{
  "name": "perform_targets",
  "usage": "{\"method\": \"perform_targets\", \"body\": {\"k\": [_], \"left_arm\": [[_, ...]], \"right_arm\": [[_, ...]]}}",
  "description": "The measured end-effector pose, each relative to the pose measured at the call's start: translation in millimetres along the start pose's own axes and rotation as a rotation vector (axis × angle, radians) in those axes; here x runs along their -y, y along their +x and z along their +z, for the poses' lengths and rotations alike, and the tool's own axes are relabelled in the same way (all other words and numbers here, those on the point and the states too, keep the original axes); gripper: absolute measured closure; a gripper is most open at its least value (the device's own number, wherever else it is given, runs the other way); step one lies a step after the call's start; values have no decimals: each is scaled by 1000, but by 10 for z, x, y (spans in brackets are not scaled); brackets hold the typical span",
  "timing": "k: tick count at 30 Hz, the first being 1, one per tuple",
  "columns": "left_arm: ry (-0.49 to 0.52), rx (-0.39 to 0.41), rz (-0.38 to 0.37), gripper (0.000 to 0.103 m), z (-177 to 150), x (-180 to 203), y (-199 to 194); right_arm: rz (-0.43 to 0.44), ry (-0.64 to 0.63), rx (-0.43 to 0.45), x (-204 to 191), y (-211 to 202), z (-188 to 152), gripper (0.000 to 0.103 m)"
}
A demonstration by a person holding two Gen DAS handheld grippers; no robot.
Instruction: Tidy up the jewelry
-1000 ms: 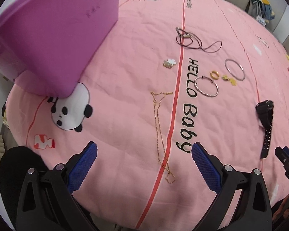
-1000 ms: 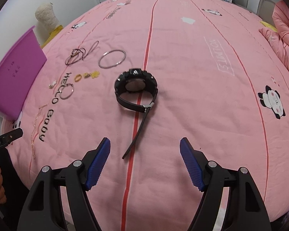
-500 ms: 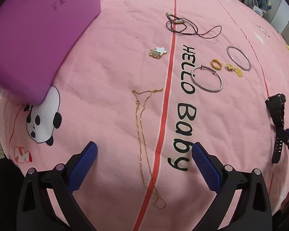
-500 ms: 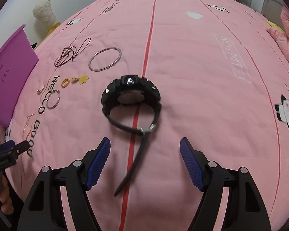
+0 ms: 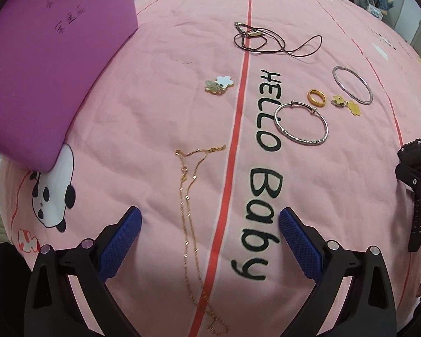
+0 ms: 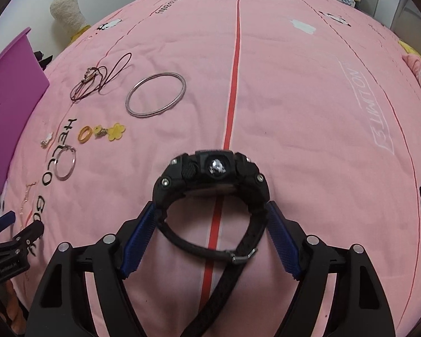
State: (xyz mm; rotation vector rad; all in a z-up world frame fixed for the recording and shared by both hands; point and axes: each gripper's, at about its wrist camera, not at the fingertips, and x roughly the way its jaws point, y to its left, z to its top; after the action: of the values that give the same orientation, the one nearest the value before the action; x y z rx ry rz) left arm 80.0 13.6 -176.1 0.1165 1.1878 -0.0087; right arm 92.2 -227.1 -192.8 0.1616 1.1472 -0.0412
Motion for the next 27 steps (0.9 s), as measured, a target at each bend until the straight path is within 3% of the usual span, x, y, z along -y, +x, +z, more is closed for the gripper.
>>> {"method": "perform_targets", "body": {"k": [10, 13, 15, 19, 20, 23, 27], "left_arm": [[-19, 35, 7, 10, 40, 171, 80], [-4, 48, -39, 34, -22, 181, 12], [11, 53, -61, 59, -43, 197, -31], [1, 40, -114, 85, -57, 172, -74], [-11, 35, -128, 96, -41, 137, -72], [-51, 17, -179, 100, -12, 15, -93], [-33, 38, -185, 101, -23, 14, -188]], "right_arm": [[-30, -25, 41, -38, 31, -41, 27], [-24, -25, 51, -36, 17, -53, 32], [-27, -23, 59, -31, 0, -63, 36], [-14, -17, 62, -11, -18, -68, 36], [-8, -13, 61, -4, -25, -67, 36], [23, 13, 59, 37, -53, -83, 36], [24, 7, 62, 29, -82, -117, 37]]}}
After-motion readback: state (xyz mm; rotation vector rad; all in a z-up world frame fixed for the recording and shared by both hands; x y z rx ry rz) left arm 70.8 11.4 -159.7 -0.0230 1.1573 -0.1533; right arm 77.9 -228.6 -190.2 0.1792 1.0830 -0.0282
